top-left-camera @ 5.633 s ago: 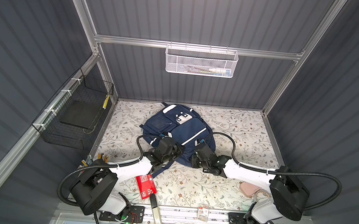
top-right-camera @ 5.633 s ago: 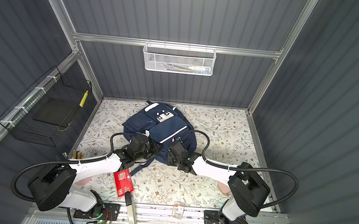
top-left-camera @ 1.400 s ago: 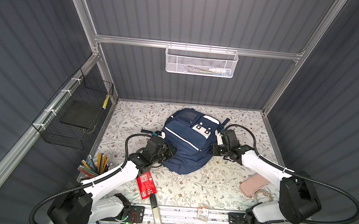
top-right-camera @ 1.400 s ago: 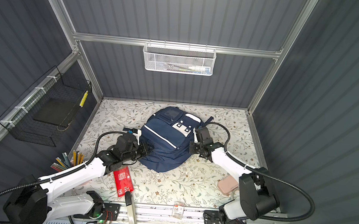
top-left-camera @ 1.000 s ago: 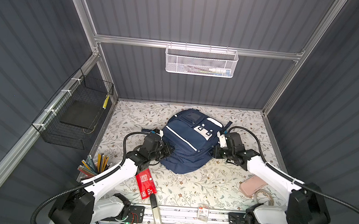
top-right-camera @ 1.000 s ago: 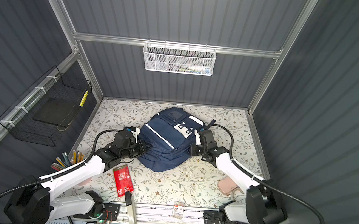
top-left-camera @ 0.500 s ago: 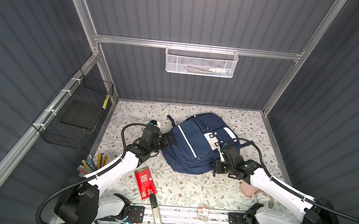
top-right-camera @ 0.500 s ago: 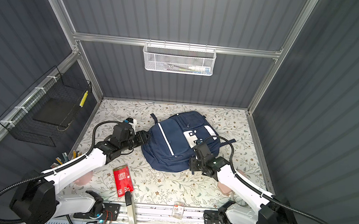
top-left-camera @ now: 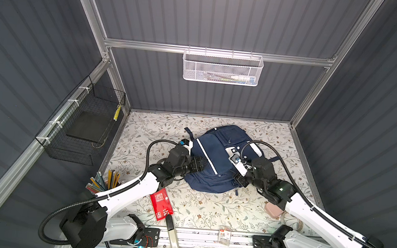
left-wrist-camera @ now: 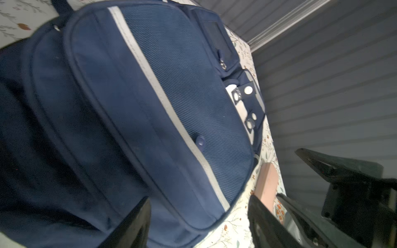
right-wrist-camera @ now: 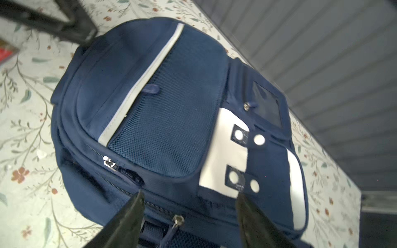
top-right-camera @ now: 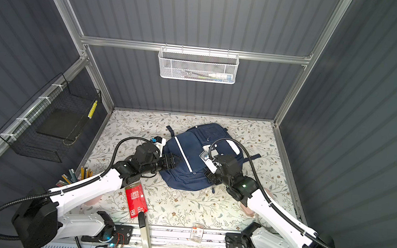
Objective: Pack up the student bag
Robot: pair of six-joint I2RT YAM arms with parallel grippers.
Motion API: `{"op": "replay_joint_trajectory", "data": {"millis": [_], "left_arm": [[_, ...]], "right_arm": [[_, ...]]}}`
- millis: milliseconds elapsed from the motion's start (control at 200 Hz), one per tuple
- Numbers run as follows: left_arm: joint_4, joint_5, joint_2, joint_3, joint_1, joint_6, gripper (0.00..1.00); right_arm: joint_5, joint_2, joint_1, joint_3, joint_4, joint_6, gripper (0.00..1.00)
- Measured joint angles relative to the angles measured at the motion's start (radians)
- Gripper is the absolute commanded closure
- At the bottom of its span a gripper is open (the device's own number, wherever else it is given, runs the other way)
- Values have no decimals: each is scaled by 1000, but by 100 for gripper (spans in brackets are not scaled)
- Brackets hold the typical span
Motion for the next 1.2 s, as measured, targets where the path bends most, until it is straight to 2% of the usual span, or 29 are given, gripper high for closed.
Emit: {"op": "replay_joint_trajectory", "data": {"millis": [155,260,465,515,560,600,630,795,946,1046,1196], "left_arm": [[-3,-43,20,0,2,6,31],[-2,-57,23,0,2,10,34],[17,-60,27,0,5,10,37],[23,-60,31,0,6,9,40],[31,-59,32,-2,6,5,43],[37,-55,32,-5,6,1,46],[41,-54,32,-7,6,0,48],[1,-75,-14,-8,6,62,49],[-45,-127,-137,-20,-14,146,49],[-39,-158,-146,-23,-99,195,45],[-30,-192,-56,-18,-229,258,43]], "right_arm": [[-29,165,0,35,38,-213,42],[-39,215,1,39,45,-320,47],[-36,267,4,57,51,-424,48],[-35,269,4,57,51,-446,58],[-39,275,5,57,53,-470,77],[-45,286,6,62,46,-471,90],[-52,299,8,69,39,-473,93],[-108,325,5,129,23,-416,92],[-160,322,-2,188,-29,-334,100],[-187,325,-3,219,-67,-290,100],[-218,351,-3,304,-153,-227,100]]}}
